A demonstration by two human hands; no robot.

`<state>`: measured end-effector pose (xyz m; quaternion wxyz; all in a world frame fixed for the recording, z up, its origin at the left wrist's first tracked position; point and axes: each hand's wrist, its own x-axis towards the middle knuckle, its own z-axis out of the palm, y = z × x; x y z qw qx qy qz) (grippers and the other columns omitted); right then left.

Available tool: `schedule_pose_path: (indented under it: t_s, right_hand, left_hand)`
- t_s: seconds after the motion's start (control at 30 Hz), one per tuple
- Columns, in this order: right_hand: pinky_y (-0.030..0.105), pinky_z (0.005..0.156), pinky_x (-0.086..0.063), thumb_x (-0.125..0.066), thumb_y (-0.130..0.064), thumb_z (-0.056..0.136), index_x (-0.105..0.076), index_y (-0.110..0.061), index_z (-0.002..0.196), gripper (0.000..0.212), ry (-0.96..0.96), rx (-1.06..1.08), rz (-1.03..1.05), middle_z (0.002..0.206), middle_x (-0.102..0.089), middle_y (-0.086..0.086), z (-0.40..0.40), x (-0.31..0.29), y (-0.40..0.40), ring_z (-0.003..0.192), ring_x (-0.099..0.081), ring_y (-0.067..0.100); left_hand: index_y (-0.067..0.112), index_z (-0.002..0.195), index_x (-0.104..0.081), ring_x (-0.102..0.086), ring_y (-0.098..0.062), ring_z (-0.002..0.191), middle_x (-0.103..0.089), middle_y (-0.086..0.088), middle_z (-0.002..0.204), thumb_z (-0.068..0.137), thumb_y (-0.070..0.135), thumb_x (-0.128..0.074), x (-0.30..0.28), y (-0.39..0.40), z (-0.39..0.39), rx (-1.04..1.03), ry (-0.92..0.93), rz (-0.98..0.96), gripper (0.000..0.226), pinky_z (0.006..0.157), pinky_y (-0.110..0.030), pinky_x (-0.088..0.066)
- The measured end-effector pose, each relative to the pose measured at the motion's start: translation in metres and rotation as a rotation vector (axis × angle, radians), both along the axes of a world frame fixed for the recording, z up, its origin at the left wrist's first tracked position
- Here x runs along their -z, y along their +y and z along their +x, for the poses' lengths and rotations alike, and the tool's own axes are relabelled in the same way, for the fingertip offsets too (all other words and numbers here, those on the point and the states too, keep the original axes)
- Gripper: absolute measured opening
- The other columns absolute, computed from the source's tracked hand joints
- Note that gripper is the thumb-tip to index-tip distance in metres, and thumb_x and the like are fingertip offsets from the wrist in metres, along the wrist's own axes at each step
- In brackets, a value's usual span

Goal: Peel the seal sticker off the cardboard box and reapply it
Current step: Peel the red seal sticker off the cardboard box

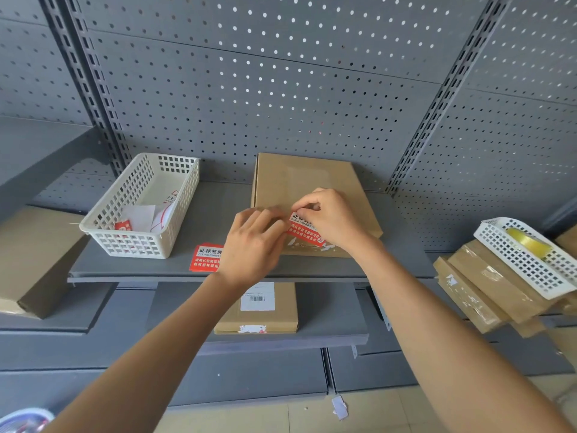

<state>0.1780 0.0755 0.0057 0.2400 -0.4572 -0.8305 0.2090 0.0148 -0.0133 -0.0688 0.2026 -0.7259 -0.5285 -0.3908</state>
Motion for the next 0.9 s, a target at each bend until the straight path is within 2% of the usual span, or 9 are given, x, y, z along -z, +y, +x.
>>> schedule_pose_path:
  t_s: [0.43,0.67,0.9]
  right_hand:
    - [0.038,0.081,-0.059,-0.071,-0.022,0.090,-0.080,-0.026,0.094,0.011,0.043,0.016,-0.038,0.098,-0.069,-0.003,0.0010,0.0012,-0.0025,0.086,-0.067,0.012]
    - [0.032,0.078,-0.057,-0.071,-0.020,0.091,-0.079,-0.026,0.093,0.010,0.038,0.013,-0.056,0.097,-0.068,-0.003,0.0001,0.0008,-0.0018,0.085,-0.065,0.011]
    - [0.024,0.069,-0.047,-0.070,-0.013,0.091,-0.077,-0.026,0.088,0.015,0.032,-0.010,-0.055,0.092,-0.065,-0.003,-0.0017,0.0024,0.0009,0.072,-0.056,0.003]
  left_hand:
    - [0.012,0.100,-0.071,-0.067,-0.028,0.099,-0.070,-0.004,0.119,0.093,0.016,-0.068,-0.0005,-0.0019,0.0004,-0.006,0.006,-0.003,0.008,0.091,-0.040,-0.046]
    - [0.011,0.101,-0.071,-0.067,-0.029,0.100,-0.069,-0.004,0.120,0.094,0.018,-0.067,-0.0001,-0.0020,0.0013,-0.015,0.001,-0.002,0.010,0.091,-0.040,-0.047]
    - [0.012,0.102,-0.071,-0.067,-0.028,0.102,-0.069,-0.004,0.121,0.096,0.019,-0.065,0.0014,-0.0014,0.0019,-0.018,0.007,-0.009,0.011,0.091,-0.041,-0.048]
